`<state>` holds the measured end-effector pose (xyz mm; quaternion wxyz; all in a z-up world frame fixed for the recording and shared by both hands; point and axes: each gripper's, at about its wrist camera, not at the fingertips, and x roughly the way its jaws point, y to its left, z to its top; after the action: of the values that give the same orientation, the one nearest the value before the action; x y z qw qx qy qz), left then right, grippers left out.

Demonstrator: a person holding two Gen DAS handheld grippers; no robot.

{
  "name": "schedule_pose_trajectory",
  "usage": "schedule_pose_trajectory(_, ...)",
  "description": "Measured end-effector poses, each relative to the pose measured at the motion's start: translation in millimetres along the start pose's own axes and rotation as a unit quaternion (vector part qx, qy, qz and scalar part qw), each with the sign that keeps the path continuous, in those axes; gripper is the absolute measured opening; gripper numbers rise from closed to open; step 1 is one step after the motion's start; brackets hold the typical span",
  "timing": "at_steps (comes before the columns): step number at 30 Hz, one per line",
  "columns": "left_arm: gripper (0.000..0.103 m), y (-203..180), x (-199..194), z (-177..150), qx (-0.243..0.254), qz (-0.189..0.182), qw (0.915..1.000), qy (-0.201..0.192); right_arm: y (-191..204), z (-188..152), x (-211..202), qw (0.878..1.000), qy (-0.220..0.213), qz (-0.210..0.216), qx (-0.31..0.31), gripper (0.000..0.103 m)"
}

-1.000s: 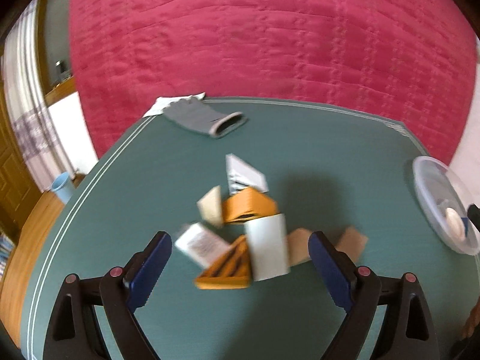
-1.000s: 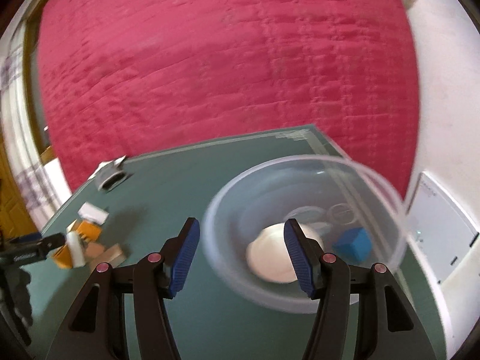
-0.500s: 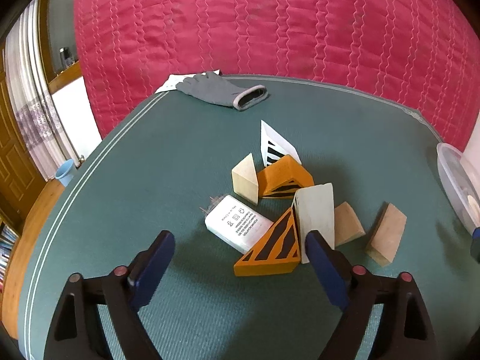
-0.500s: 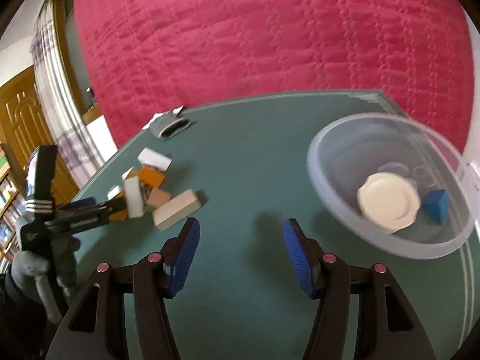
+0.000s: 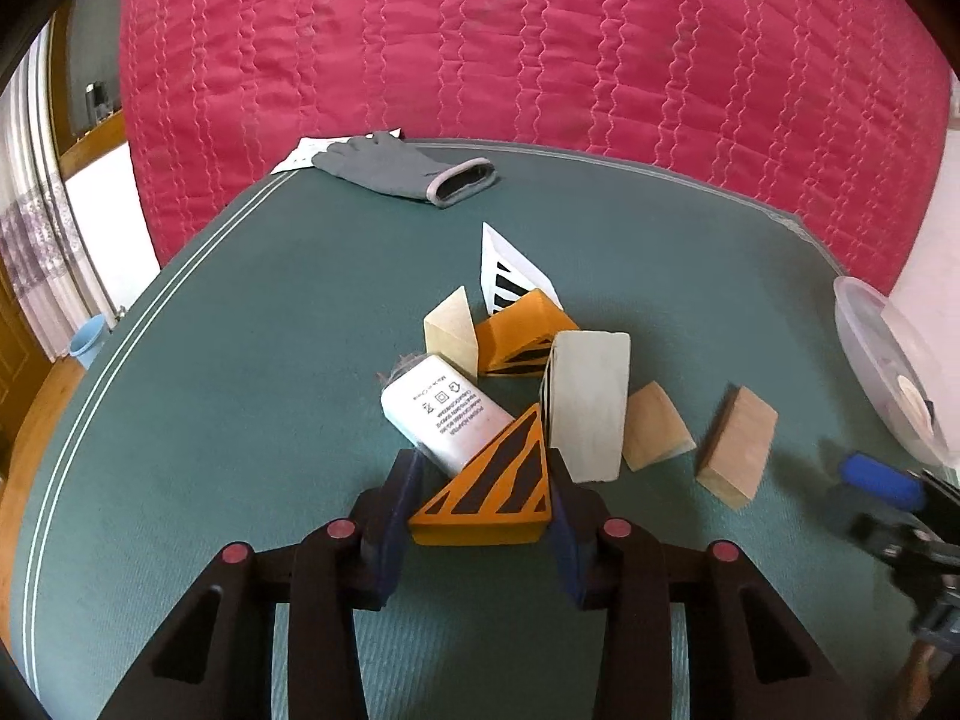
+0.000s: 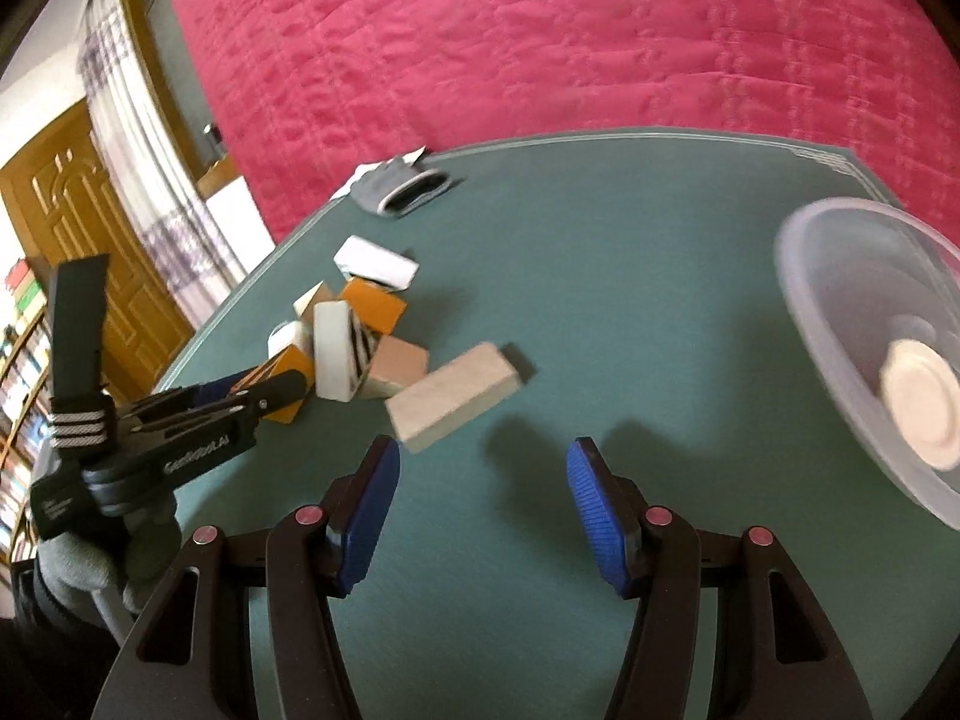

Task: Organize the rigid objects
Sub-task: 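Grasp the light wooden rectangular block with the right tool and drop it into the bowl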

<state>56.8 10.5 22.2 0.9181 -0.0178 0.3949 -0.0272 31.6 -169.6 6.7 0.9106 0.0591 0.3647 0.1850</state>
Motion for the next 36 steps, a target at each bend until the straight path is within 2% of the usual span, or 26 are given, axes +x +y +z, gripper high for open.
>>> schedule_pose_trajectory(5,0.042,5.2,-8.5,-4.5,0.003,-0.006,1.0,-0.004,13.2,13.4,25.4,0.999,0.016,-0.003,-0.036,0.061)
schedule_pose_trajectory(6,0.042,7.0,-10.0,-5.4,0.002,-0.006,1.0,-0.005,13.9,16.4,31.2,0.999,0.02,-0.006,-0.042,0.067)
schedule_pose_trajectory(8,0.042,9.1,-12.7,-6.6,0.001,-0.005,1.0,-0.006,14.1,22.0,42.8,0.998,0.029,-0.016,-0.053,0.071)
schedule_pose_trajectory(13,0.042,15.5,-18.4,-6.8,-0.007,-0.003,0.9999,-0.011,23.4,32.6,56.8,0.995,0.046,-0.022,-0.091,0.073)
schedule_pose_trajectory(19,0.042,14.7,-20.3,-5.0,-0.009,-0.004,0.9999,-0.013,34.9,27.3,61.4,0.988,0.051,-0.047,-0.138,0.071)
schedule_pose_trajectory(21,0.042,13.3,-19.9,-4.6,-0.008,-0.004,0.9999,-0.013,35.9,26.2,61.2,0.987,0.049,-0.058,-0.143,0.065)
schedule_pose_trajectory(28,0.042,8.3,-21.9,-4.6,-0.006,-0.005,0.9999,-0.012,30.8,23.5,53.7,0.989,0.041,-0.06,-0.129,0.065)
schedule_pose_trajectory(36,0.042,0.7,-24.9,-2.7,0.004,-0.006,0.9999,-0.015,18.1,18.4,27.6,0.994,0.007,-0.057,-0.095,0.065)
